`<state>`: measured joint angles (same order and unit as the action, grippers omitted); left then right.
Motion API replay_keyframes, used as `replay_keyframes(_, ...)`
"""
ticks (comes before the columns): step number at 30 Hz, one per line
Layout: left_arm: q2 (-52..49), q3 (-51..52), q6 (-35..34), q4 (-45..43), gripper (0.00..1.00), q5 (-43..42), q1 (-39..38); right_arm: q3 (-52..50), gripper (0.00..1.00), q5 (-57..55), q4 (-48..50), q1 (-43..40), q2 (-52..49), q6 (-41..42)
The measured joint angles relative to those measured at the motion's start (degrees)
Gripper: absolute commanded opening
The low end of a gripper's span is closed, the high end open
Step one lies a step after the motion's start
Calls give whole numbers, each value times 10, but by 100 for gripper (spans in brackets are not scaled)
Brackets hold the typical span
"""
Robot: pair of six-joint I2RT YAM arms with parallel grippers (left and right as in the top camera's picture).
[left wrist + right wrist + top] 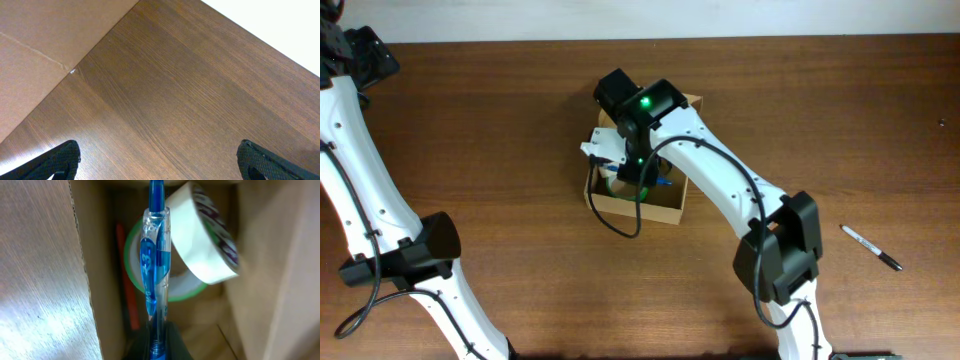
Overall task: Pack container
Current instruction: 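Carry the blue pen into the box and lower it, then open the right gripper and move it to the black Sharpie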
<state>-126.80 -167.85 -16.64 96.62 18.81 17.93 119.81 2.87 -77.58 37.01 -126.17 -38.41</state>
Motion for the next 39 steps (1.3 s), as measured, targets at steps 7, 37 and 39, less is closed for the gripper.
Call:
replay_keyframes(7, 0, 0, 0, 0, 100, 0, 0, 0, 4, 17, 0, 7, -31, -2)
replay_keyframes(37, 0, 0, 0, 0, 100, 0, 0, -53, 4, 35, -6, 14, -35, 1)
replay_keyframes(39, 0, 0, 0, 0, 100, 0, 0, -53, 17, 35, -1, 14, -35, 7)
